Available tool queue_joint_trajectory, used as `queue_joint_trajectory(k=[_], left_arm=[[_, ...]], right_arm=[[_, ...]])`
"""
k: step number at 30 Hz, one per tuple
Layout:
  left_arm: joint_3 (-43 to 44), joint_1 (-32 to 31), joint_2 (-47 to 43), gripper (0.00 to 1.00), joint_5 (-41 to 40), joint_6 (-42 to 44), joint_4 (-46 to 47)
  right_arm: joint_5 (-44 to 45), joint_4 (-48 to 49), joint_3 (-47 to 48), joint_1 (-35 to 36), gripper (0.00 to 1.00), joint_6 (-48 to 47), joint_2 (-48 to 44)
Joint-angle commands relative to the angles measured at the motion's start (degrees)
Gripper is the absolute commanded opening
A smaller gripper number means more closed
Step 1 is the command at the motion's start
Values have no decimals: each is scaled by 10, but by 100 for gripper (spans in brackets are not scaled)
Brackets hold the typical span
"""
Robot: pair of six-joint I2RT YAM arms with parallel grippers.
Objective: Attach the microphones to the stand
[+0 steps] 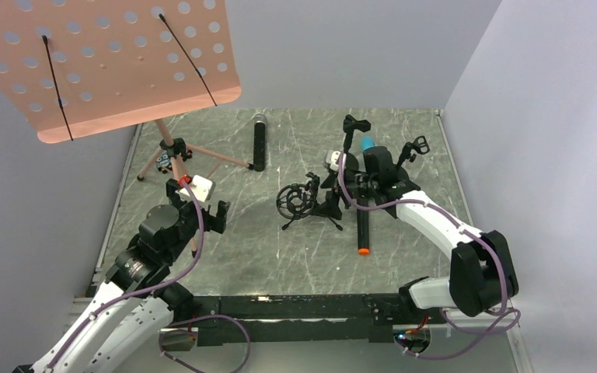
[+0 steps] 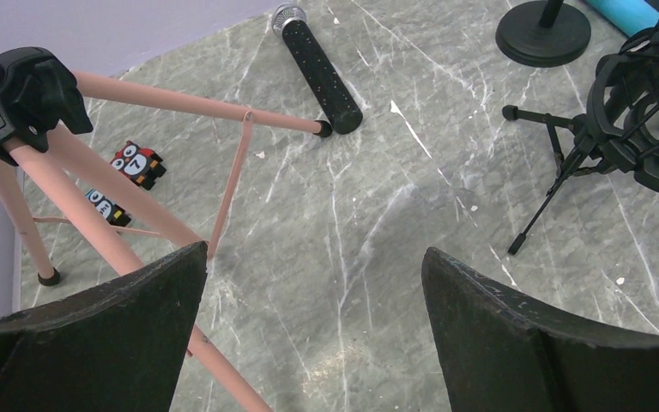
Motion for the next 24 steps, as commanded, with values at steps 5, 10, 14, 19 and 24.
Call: queue_joint_trajectory(k=[5, 10, 14, 19, 24], left_arm=[[5, -2, -8, 99, 36, -14, 31], [16, -2, 5, 99, 59, -70, 38], [13, -2, 15, 99, 99, -154, 37], [3, -2, 45, 99, 143, -266, 61], [73, -2, 159, 99, 122, -316, 39]], right_arm=[[-29, -197, 11, -98, 91, -119, -89], [-57, -261, 27, -180, 93, -110, -105], [-96, -277, 32, -226, 93, -100, -101], [-113, -306, 45, -262, 93, -127, -96], [-106, -309, 42, -265, 93, -139, -101]])
